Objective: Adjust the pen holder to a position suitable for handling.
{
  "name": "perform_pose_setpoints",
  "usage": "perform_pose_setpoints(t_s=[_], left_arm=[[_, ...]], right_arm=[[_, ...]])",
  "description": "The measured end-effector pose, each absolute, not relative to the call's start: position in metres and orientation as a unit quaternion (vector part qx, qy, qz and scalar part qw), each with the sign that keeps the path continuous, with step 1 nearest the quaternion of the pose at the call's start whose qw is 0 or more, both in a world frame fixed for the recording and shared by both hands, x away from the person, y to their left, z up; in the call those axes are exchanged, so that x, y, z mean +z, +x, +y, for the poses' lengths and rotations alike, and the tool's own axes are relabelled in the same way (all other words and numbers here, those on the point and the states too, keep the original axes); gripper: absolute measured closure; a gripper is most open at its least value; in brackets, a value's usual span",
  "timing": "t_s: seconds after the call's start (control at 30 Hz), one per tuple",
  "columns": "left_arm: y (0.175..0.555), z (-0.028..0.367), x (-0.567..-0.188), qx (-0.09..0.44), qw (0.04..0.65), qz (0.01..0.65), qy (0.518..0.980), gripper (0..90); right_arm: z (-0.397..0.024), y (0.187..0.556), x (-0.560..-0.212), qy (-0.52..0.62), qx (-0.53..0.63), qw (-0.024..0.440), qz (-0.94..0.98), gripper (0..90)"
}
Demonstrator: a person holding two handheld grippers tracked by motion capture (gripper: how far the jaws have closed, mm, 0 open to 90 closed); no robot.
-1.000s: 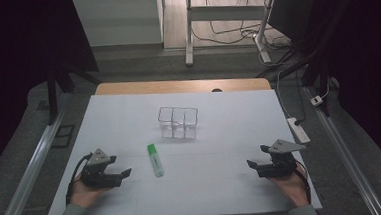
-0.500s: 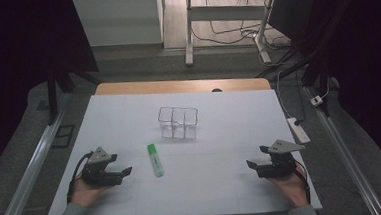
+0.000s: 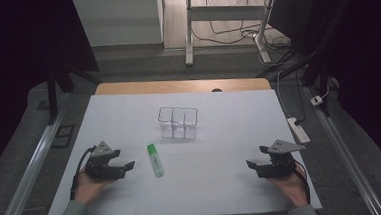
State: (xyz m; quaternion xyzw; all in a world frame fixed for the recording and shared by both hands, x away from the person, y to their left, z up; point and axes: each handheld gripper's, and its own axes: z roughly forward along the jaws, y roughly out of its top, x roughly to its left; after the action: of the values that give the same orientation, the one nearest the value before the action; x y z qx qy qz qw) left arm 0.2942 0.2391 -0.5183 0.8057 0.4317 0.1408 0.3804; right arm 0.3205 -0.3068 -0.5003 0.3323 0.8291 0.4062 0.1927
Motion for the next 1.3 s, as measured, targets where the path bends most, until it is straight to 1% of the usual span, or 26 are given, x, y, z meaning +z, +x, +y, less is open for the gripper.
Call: perform_pose_setpoints(t_s=[0.57,0.7,0.9,1.2,1.3], left_arm=[[0.310,0.226,-0.510,0.140,0.385,0.419,0.810,26.6],[0.315,0.223,-0.508,0.141,0.386,0.413,0.813,29.3],[0.335,0.213,-0.504,0.136,0.394,0.410,0.811,33.4],[0.370,0.190,-0.500,0.129,0.380,0.401,0.824,36.6],[0.375,0.188,-0.500,0.129,0.381,0.403,0.822,38.2]], right_arm=[[-0.304,0.321,-0.503,0.331,0.401,0.189,0.833,22.6],[-0.304,0.322,-0.503,0.331,0.401,0.188,0.833,22.7],[-0.304,0.321,-0.503,0.331,0.400,0.187,0.834,22.7],[-0.305,0.322,-0.504,0.334,0.402,0.186,0.832,22.7],[-0.304,0.322,-0.504,0.334,0.396,0.188,0.834,22.7]])
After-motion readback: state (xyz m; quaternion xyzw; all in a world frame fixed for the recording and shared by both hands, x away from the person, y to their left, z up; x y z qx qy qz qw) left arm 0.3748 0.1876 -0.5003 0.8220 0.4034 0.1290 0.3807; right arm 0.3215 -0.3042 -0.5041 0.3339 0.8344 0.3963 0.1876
